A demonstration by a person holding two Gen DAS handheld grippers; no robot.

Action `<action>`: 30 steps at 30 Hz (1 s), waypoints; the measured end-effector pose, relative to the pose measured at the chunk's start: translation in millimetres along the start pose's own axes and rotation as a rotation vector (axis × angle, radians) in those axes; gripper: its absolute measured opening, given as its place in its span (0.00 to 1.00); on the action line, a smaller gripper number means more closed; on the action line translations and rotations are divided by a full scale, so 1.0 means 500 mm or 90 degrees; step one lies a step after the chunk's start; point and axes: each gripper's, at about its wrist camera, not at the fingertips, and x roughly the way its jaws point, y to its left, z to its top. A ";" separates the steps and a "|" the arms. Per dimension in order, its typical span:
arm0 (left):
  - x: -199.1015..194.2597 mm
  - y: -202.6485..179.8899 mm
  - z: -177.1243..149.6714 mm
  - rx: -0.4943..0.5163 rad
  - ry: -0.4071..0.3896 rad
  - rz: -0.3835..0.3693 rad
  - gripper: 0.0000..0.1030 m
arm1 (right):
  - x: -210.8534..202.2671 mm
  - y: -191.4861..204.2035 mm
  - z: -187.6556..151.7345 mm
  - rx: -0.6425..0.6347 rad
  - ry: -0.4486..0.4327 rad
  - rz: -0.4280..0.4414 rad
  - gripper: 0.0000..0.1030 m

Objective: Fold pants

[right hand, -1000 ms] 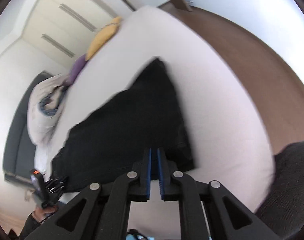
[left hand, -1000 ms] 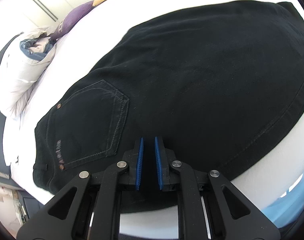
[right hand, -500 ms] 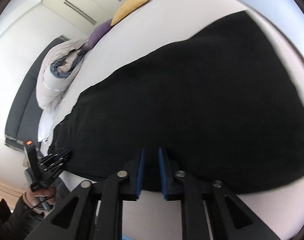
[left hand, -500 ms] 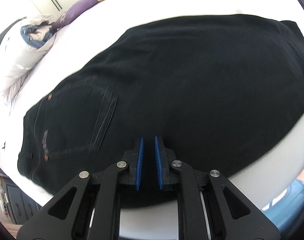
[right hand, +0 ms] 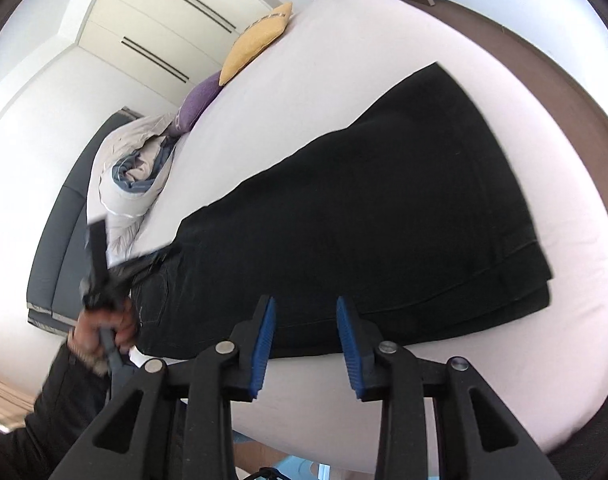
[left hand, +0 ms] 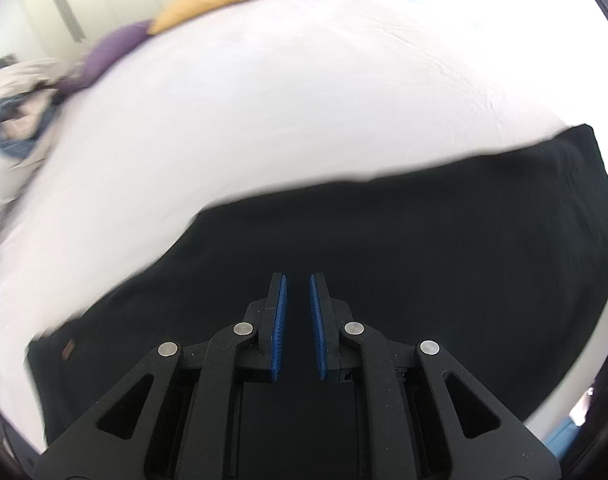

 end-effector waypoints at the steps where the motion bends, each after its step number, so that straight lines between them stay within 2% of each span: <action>1: 0.025 -0.005 0.014 0.010 0.017 0.005 0.12 | 0.012 0.009 0.004 -0.003 0.005 -0.004 0.34; 2: 0.065 -0.008 0.028 0.019 0.047 0.017 0.12 | 0.015 0.012 0.007 -0.001 0.007 -0.006 0.34; 5: 0.093 0.017 0.050 -0.018 0.037 0.020 0.12 | -0.006 0.004 0.003 0.025 -0.001 -0.008 0.35; 7: 0.087 0.050 0.055 -0.059 0.032 0.024 0.16 | -0.031 -0.024 -0.014 0.056 -0.014 -0.012 0.40; 9: 0.078 0.077 0.048 -0.082 0.035 0.073 0.16 | -0.055 -0.056 -0.042 0.094 -0.036 -0.009 0.46; 11: 0.055 0.087 0.034 -0.095 0.029 0.090 0.16 | -0.068 -0.084 -0.061 0.137 -0.063 0.005 0.47; 15: -0.013 0.042 -0.014 -0.056 0.008 0.070 0.16 | -0.053 -0.120 -0.067 0.223 -0.085 0.042 0.53; 16: -0.032 0.025 -0.032 -0.043 0.002 0.067 0.16 | -0.046 -0.121 -0.065 0.228 -0.094 0.045 0.57; 19: -0.074 -0.012 -0.089 -0.040 -0.001 0.046 0.16 | -0.035 -0.141 -0.058 0.280 -0.125 0.051 0.58; 22: -0.065 -0.051 -0.143 -0.042 0.016 0.022 0.16 | -0.042 -0.167 -0.057 0.321 -0.147 0.071 0.58; 23: -0.051 -0.064 -0.160 -0.043 0.024 0.023 0.16 | -0.043 -0.174 -0.058 0.330 -0.155 0.076 0.58; 25: -0.043 -0.076 -0.174 -0.050 0.008 0.036 0.16 | -0.043 -0.182 -0.057 0.339 -0.169 0.080 0.58; 30: -0.039 -0.044 -0.166 -0.093 0.021 0.008 0.16 | -0.071 -0.217 -0.058 0.392 -0.207 0.099 0.57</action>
